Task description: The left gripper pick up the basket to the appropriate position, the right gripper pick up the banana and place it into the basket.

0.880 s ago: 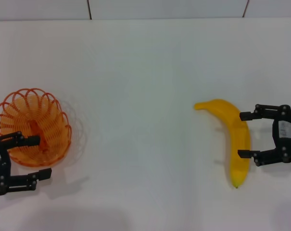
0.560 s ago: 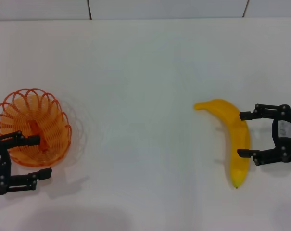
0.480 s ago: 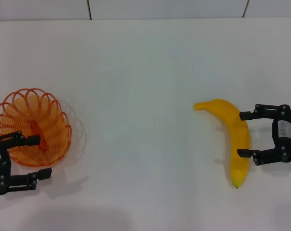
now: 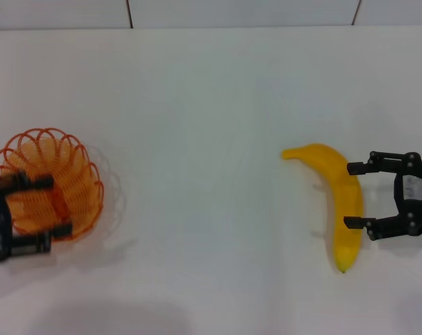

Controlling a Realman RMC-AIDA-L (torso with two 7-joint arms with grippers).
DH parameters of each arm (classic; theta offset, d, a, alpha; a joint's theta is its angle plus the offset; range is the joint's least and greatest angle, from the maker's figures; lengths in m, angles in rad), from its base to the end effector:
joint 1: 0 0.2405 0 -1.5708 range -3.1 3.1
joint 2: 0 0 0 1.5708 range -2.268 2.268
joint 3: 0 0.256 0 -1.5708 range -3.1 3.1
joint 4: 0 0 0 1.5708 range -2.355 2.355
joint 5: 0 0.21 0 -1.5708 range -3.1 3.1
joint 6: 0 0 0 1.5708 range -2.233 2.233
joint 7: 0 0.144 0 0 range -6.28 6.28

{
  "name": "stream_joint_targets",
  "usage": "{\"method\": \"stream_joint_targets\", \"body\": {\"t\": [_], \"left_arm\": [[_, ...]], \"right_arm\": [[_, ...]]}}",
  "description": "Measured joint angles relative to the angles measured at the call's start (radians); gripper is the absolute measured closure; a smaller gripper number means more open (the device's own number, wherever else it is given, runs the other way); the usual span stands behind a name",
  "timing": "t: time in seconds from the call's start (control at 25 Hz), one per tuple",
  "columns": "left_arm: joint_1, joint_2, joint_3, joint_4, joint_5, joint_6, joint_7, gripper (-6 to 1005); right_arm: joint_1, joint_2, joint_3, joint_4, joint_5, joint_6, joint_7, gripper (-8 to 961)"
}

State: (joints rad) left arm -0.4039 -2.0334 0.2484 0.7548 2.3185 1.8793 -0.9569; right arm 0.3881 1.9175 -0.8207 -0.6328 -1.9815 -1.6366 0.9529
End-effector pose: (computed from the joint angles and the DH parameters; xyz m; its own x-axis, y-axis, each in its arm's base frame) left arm -0.3283 0.2586 0.0614 0.8956 0.1072 0.4316 0.2637 -0.9095 -0.3213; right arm 0.3244 0.2868 0.0428 0.9572 -0.0384 -0.2868 -0.1159 -0.9590 -0.2586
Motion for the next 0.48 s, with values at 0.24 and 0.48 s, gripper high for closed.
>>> {"method": "stream_joint_targets", "body": {"t": [0.24,0.48], "left_arm": [[-0.023,0.004,0.0,0.042,-0.266,-0.003,-0.134,154],[-0.107,0.004,0.016,0.225,-0.265,-0.03,-0.481,153]], "right_arm": [[0.0,0.001,0.001,0.001,0.006,0.023,0.003,62],[0.015,0.006,0.002,0.003,0.007,0.038,0.007,63]]}}
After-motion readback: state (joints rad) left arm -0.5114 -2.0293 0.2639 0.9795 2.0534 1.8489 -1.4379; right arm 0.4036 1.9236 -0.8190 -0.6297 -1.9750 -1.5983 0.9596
